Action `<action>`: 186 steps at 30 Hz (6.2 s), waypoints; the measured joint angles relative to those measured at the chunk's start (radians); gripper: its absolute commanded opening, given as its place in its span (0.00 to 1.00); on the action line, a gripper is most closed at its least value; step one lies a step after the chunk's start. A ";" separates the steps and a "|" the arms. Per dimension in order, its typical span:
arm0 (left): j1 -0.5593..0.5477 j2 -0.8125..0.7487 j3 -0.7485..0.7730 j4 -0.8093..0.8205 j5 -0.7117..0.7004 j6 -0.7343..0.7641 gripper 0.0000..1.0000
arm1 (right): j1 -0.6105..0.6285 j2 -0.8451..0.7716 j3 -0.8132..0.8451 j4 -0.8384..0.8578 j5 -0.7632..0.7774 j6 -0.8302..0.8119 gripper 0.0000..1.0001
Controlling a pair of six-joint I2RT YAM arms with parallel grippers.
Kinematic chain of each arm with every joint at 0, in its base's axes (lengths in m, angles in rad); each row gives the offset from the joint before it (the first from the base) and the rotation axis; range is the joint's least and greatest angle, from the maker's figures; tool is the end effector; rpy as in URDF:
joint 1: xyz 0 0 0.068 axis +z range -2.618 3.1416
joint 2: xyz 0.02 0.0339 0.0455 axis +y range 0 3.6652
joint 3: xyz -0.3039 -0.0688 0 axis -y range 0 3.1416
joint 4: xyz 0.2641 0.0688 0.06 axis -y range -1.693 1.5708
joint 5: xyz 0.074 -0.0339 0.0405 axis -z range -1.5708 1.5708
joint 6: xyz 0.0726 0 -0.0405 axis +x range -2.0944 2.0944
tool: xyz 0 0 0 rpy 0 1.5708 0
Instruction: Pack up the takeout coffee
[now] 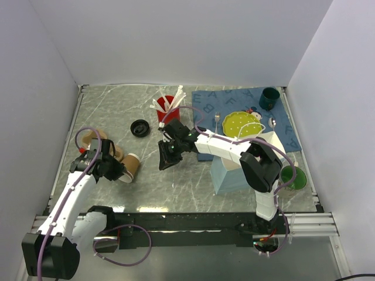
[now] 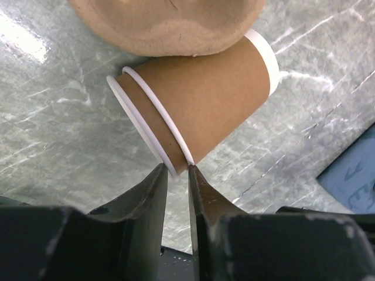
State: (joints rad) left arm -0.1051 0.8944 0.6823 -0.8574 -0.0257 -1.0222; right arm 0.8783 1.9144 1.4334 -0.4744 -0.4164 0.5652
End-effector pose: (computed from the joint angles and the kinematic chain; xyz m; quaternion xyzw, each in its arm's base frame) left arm 0.1703 -0.0161 0.2250 -0.4316 0.8672 -0.1220 0.2163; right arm 0.2745 0.3769 0.2160 -0.2072 0.9113 0.3437 0.0923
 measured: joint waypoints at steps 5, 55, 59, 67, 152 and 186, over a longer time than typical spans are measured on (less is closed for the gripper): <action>-0.001 0.002 0.000 0.001 -0.021 -0.024 0.24 | -0.008 -0.002 0.000 -0.006 -0.003 -0.008 0.25; -0.091 0.267 0.394 -0.201 0.330 0.188 0.01 | 0.023 -0.062 0.055 0.204 -0.122 0.069 0.40; -0.097 0.269 0.395 -0.195 0.344 0.182 0.01 | 0.036 -0.057 0.073 0.182 -0.121 0.066 0.40; -0.104 0.269 0.395 -0.190 0.343 0.158 0.01 | 0.048 -0.029 0.135 0.104 -0.066 0.044 0.43; -0.337 0.506 0.538 -0.413 0.103 0.296 0.39 | 0.031 0.106 0.166 -0.195 0.143 -0.015 0.40; -0.412 0.636 0.563 -0.394 -0.062 0.300 0.21 | 0.009 0.105 0.188 -0.192 0.142 -0.017 0.39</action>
State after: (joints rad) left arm -0.5167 1.5299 1.2457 -1.2518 -0.0875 -0.7219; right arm 0.8871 2.0197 1.6211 -0.6662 -0.2745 0.5480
